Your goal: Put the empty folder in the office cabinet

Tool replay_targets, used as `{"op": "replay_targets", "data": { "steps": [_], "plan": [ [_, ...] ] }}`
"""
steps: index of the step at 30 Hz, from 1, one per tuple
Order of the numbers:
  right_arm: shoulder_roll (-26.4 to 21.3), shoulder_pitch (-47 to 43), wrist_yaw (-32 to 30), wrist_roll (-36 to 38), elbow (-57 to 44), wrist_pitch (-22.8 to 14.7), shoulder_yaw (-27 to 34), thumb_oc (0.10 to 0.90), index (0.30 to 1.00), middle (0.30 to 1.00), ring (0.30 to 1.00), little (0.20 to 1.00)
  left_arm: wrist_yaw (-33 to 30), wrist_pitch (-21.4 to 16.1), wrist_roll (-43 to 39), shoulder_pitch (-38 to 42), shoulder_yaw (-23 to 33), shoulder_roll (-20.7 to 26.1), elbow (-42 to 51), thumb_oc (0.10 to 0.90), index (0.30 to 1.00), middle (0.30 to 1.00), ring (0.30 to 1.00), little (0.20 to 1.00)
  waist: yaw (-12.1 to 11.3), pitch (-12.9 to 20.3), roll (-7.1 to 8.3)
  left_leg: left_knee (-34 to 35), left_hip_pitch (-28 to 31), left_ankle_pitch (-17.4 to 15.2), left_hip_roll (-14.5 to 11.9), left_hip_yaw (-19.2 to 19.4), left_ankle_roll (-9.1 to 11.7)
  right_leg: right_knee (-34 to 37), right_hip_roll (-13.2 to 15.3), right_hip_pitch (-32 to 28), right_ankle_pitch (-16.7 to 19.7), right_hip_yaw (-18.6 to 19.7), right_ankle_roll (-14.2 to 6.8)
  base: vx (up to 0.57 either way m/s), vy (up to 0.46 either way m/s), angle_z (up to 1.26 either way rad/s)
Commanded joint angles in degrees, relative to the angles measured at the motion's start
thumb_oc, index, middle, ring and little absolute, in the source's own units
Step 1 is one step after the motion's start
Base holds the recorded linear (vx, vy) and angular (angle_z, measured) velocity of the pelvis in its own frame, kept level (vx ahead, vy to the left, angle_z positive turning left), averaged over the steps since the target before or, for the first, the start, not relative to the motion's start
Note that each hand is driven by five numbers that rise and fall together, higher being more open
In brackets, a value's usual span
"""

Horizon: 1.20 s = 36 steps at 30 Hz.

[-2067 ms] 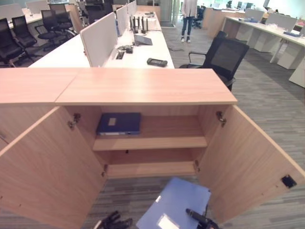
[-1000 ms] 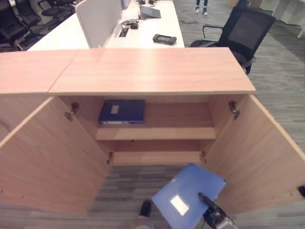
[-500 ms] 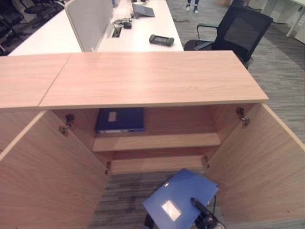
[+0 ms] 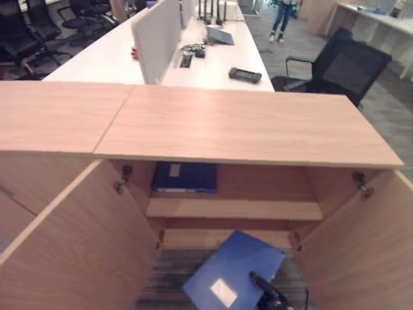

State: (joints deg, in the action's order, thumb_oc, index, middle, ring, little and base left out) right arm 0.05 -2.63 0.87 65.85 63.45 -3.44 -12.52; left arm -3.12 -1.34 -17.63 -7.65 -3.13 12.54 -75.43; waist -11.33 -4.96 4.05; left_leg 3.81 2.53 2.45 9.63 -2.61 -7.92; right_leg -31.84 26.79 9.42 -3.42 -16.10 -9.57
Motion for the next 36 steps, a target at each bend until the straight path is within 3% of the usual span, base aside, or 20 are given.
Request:
{"op": "replay_targets", "data": {
  "steps": [1, 2, 4, 5, 7, 8, 12, 15, 17, 20, 26, 28, 31, 36],
  "plan": [
    [0.0, -3.8, 2.0, 3.0, -7.5, -2.4, 1.1, 0.400, 0.300, 0.300, 0.300, 0.300, -0.4, -0.2, -0.5, -0.5, 0.8, 0.4, -0.3, 0.800, 0.900, 0.900, 0.900, 0.900, 0.0, -6.7, -0.93, 1.2, 0.0, -3.0, -3.4, -3.2, 3.1, 13.0, -7.2, 0.1, 9.1, -3.2, 0.2, -0.05, -0.085, -0.01],
    [-0.1, -3.8, 2.0, 3.0, -7.5, -2.4, 1.1, 0.400, 0.300, 0.300, 0.300, 0.300, -0.4, -0.2, -0.5, -0.5, 0.8, 0.4, -0.3, 0.800, 0.900, 0.900, 0.900, 0.900, 0.1, -6.6, -1.00, 1.2, 0.0, -3.0, -3.5, -3.2, 3.1, 13.2, -7.3, 0.0, 9.2, -3.3, 0.2, -0.03, -0.077, -0.07],
    [-0.5, -5.4, 1.9, 3.2, -7.5, -2.8, -0.3, 0.400, 0.300, 0.300, 0.300, 0.300, -0.5, -0.4, -1.8, -0.4, 0.7, -0.1, 0.1, 0.800, 0.900, 0.900, 0.900, 0.900, 0.7, -8.0, -0.92, 1.2, 1.7, -3.4, -3.2, -4.2, 3.3, 17.2, -11.8, 4.4, 11.2, -3.6, -0.1, 0.10, -0.116, 0.07],
    [-0.6, -5.5, 1.4, 3.0, -8.1, -3.1, -0.6, 0.400, 0.300, 0.300, 0.300, 0.300, -0.7, -0.4, -1.8, -0.3, 0.8, 0.2, 0.4, 0.800, 0.900, 0.900, 0.900, 0.900, 0.4, -8.2, -0.30, 1.2, 2.4, -3.7, -2.7, -4.8, 3.5, 21.9, -13.1, 1.9, 11.6, -4.7, 0.1, 0.12, -0.125, 0.23],
    [-0.7, -5.8, 1.1, 3.2, -7.7, -3.2, -0.7, 0.400, 0.300, 0.300, 0.300, 0.300, -0.7, -0.5, -1.8, -0.4, 0.9, 0.0, 0.5, 0.800, 0.900, 0.900, 0.900, 0.900, 0.2, -7.9, -0.11, 1.0, 2.6, -4.2, -2.5, -4.9, 3.7, 24.3, -13.5, 0.6, 11.8, -5.0, -0.2, 0.15, -0.118, 0.28],
    [-0.8, -5.9, 1.4, 3.3, -7.4, -3.0, -0.6, 0.400, 0.300, 0.300, 0.300, 0.300, -0.7, -0.3, -2.5, -0.9, 1.4, -0.5, 0.1, 0.800, 0.900, 0.900, 0.900, 0.900, 0.0, -7.3, 0.05, 0.7, 2.4, -4.7, -2.4, -5.5, 3.8, 26.2, -15.2, -0.8, 11.4, -3.9, 0.4, 0.16, -0.120, 0.31],
    [-1.9, -6.3, 1.8, 2.6, -9.6, -2.8, -2.1, 0.400, 0.300, 0.300, 0.300, 0.300, -0.5, -0.5, -2.5, -1.8, 1.2, -1.5, 0.2, 0.800, 0.900, 0.900, 0.900, 0.900, -0.2, -6.4, -0.55, 0.4, 1.9, -4.9, -3.0, -4.6, 4.0, 27.6, -15.7, -2.1, 11.1, -4.4, 0.9, 0.11, -0.066, 0.10],
    [-3.7, -5.4, 4.6, 2.4, -17.3, -2.2, -5.5, 0.400, 0.300, 0.300, 0.300, 0.300, -0.5, -0.8, -2.2, -2.4, 1.1, -1.6, 1.0, 0.800, 0.900, 0.900, 0.900, 0.900, -0.1, -6.2, -0.60, 0.1, 0.8, -4.9, -3.6, -4.6, 4.2, 28.2, -15.8, -2.3, 10.4, -4.9, 1.3, 0.06, -0.069, 0.01],
    [-7.8, -3.9, 7.7, 1.1, -28.0, -2.5, -9.1, 0.400, 0.300, 0.300, 0.300, 0.300, 0.1, -1.2, -0.7, -3.5, 0.8, -1.2, 3.1, 0.800, 0.900, 0.900, 0.900, 0.900, 0.0, -6.6, -0.38, 0.3, 0.2, -4.8, -4.2, -4.9, 4.5, 27.9, -15.6, -2.0, 9.7, -5.3, 1.4, 0.03, -0.058, 0.08],
    [-11.4, -4.6, 8.0, -1.0, -32.4, -4.0, -9.6, 0.400, 0.300, 0.300, 0.300, 0.300, 0.5, -1.5, -0.1, -4.0, 0.6, -0.7, 3.7, 0.800, 0.900, 0.900, 0.900, 0.900, 0.1, -7.1, -0.28, 0.5, -0.1, -4.8, -4.5, -4.9, 4.7, 27.6, -15.4, -1.8, 9.4, -5.6, 1.3, 0.01, -0.036, 0.03],
    [-17.8, -11.4, 8.3, -1.4, -43.3, -9.4, -4.3, 0.400, 0.300, 0.300, 0.300, 0.300, 0.4, -2.7, 0.8, -0.6, -1.3, 1.6, 5.6, 0.800, 0.900, 0.900, 0.900, 0.900, -0.2, -10.6, -0.71, 0.8, -4.7, -4.0, -6.2, -6.9, 6.3, 25.2, -14.0, 1.0, 7.6, -8.4, 0.6, -0.05, -0.108, 0.19],
    [-21.4, -11.6, 8.3, -1.7, -47.5, -11.8, -0.3, 0.400, 0.300, 0.300, 0.300, 0.300, 0.6, -3.0, 1.8, 1.3, -2.4, 2.7, 7.3, 0.800, 0.900, 0.900, 0.900, 0.900, -0.1, -13.1, -1.02, -0.5, -9.7, -2.8, -6.9, -7.8, 7.7, 24.2, -13.0, 2.1, 7.0, -12.4, 1.1, -0.11, -0.162, 0.75],
    [-23.7, -11.8, 8.2, -3.0, -51.3, -12.7, 1.4, 0.400, 0.300, 0.300, 0.300, 0.300, 0.9, -3.0, 2.7, 2.4, -3.0, 3.1, 7.9, 0.800, 0.900, 0.900, 0.900, 0.900, -0.1, -14.3, -1.25, -1.6, -12.2, -2.4, -6.9, -7.8, 8.2, 24.5, -12.8, 2.7, 7.1, -14.3, 1.2, -0.07, -0.105, 0.80],
    [-23.3, -13.9, 6.3, 0.2, -55.1, -17.5, 6.1, 0.400, 0.300, 0.300, 0.300, 0.300, 0.4, -3.4, 3.7, 2.8, -3.7, 3.7, 8.7, 0.800, 0.900, 0.900, 0.900, 0.900, 0.6, -17.4, -1.69, -4.6, -16.9, -3.0, -7.0, -6.0, 8.3, 23.0, -12.5, 6.9, 6.9, -14.4, 1.2, -0.07, -0.023, 0.29]
  ]
}}
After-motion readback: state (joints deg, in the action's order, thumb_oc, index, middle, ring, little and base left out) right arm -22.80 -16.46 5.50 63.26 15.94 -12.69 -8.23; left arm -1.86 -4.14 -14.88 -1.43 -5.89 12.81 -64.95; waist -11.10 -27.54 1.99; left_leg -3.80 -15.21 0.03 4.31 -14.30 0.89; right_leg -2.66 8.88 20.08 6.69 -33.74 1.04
